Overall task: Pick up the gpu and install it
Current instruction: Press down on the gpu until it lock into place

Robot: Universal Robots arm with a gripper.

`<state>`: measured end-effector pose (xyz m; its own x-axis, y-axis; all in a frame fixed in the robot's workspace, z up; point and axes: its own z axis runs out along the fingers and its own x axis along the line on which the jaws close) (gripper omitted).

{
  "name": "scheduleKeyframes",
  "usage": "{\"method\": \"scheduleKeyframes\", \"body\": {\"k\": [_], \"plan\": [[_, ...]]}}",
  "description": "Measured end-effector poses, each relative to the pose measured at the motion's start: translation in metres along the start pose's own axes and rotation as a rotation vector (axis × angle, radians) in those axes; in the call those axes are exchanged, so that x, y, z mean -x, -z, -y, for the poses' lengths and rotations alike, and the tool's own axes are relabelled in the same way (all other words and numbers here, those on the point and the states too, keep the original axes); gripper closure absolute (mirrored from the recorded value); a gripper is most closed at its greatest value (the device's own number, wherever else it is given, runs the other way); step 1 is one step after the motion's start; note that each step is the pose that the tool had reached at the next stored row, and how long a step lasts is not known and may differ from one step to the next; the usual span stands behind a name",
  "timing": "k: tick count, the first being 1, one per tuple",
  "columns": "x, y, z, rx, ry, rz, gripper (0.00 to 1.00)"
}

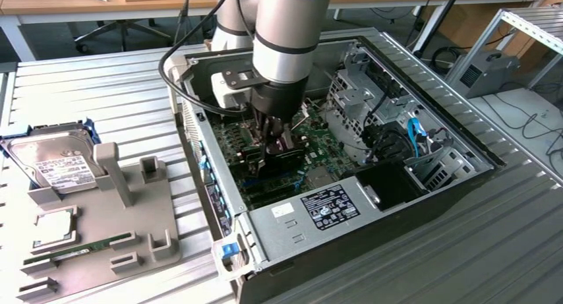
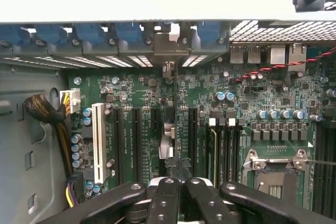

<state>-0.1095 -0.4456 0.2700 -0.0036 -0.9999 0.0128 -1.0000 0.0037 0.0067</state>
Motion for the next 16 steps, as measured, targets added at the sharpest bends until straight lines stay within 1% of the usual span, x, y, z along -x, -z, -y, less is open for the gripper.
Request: {"method": "scheduleKeyframes", "body": {"k": [5, 8, 10, 12, 14, 16], "plan": [[0.0, -0.0017, -0.0007, -0.0003, 0.0, 0.0006, 0.89], [0.0, -0.0009, -0.0007, -0.0004, 0.0, 0.0002, 0.89], [0.0, 0.0023, -0.0005, -0.0017, 0.0, 0.0016, 0.89], [0.0, 0.0094, 0.0, -0.0005, 0.0, -0.0006, 0.89], [0.0, 0.0142, 0.0017, -0.0004, 0.0, -0.0009, 0.89], [0.0, 0.0162, 0.0034, -0.0003, 0.0, -0.0008, 0.89]]}}
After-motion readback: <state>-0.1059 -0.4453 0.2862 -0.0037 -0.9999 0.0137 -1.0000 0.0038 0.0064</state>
